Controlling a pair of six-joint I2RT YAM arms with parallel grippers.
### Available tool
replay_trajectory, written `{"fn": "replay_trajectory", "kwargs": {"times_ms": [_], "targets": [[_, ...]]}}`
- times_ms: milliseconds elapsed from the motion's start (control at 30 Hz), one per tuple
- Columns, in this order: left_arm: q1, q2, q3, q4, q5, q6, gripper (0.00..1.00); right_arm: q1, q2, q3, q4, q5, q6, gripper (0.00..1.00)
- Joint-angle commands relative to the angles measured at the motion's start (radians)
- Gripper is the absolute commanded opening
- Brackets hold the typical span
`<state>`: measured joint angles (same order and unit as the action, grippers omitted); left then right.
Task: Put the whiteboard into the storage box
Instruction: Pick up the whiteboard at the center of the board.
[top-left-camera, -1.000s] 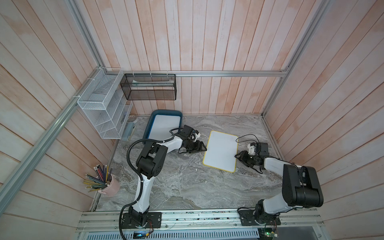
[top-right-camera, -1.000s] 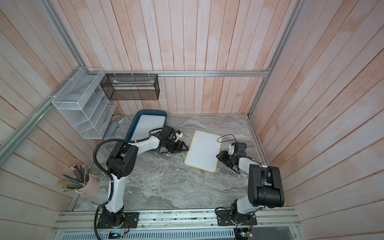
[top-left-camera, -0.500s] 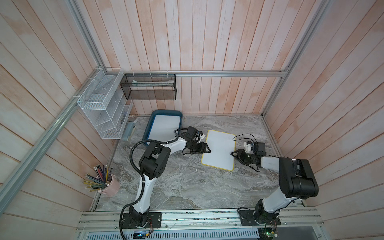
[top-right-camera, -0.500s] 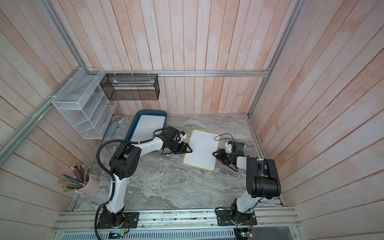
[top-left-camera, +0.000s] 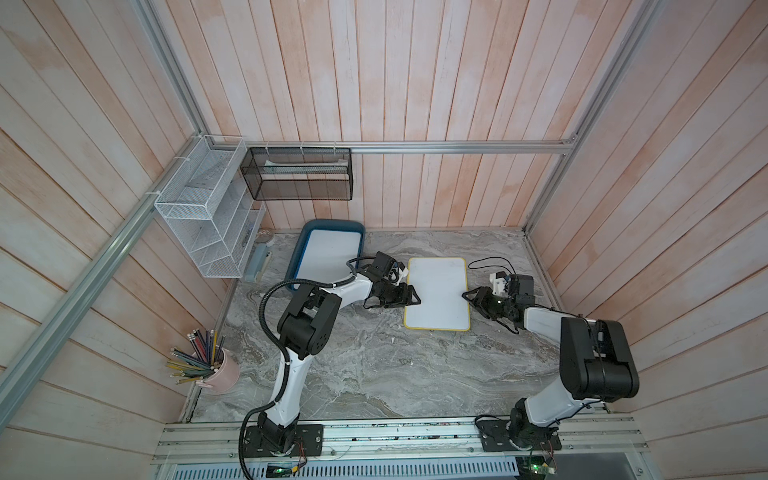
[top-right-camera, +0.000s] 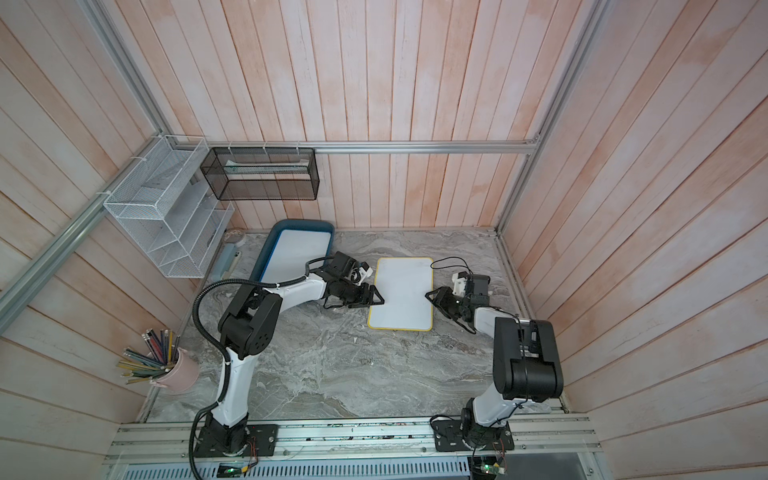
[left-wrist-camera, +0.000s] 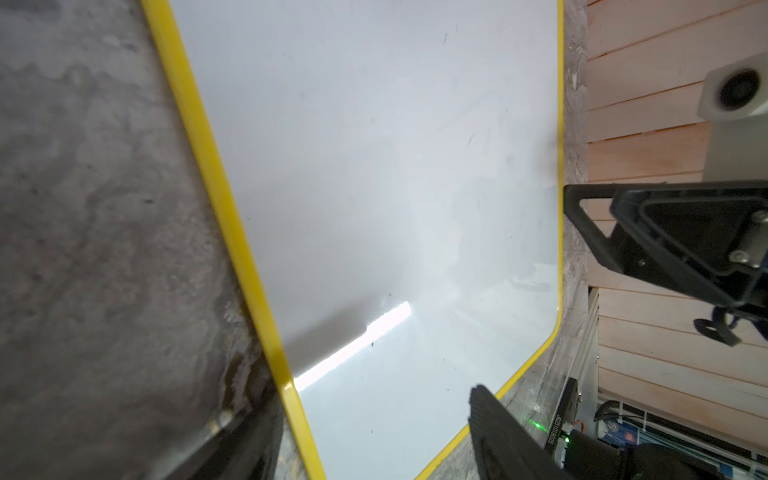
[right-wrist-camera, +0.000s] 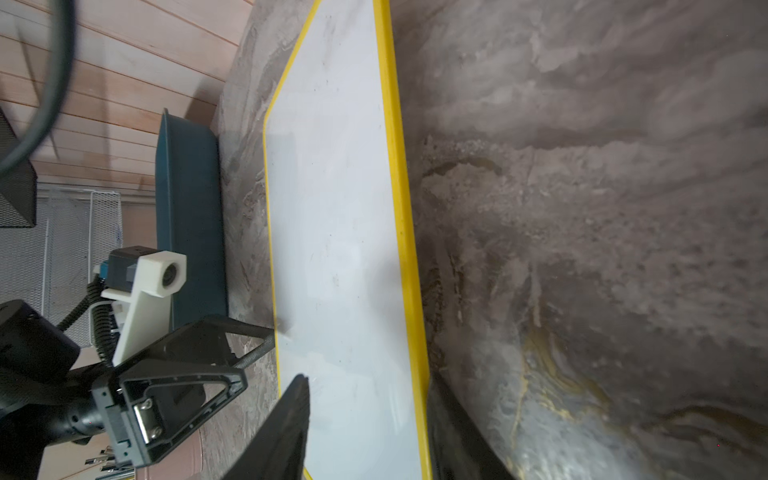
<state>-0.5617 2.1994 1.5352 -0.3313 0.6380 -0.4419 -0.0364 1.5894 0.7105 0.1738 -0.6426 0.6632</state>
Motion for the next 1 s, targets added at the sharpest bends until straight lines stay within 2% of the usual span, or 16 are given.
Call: {"fn": "replay_trajectory", "kwargs": {"times_ms": [0, 467, 833, 967], "targets": [[-0.038, 0.082, -0.013, -0.012, 0.022, 0.003, 0.72, 0.069, -0.032, 0.009, 0.01, -0.209, 0.036, 0.46], [-0.038, 0.088, -0.038, 0.024, 0.038, -0.016, 0.73, 0.087, 0.044, -0.104, 0.427, -0.331, 0.253, 0.46], [-0.038, 0.094, -0.029, 0.031, 0.044, -0.018, 0.73, 0.139, 0.124, -0.165, 0.761, -0.298, 0.44, 0.46], [-0.038, 0.095, -0.026, 0.033, 0.048, -0.022, 0.73, 0.147, 0.154, -0.177, 0.823, -0.262, 0.475, 0.46]]}}
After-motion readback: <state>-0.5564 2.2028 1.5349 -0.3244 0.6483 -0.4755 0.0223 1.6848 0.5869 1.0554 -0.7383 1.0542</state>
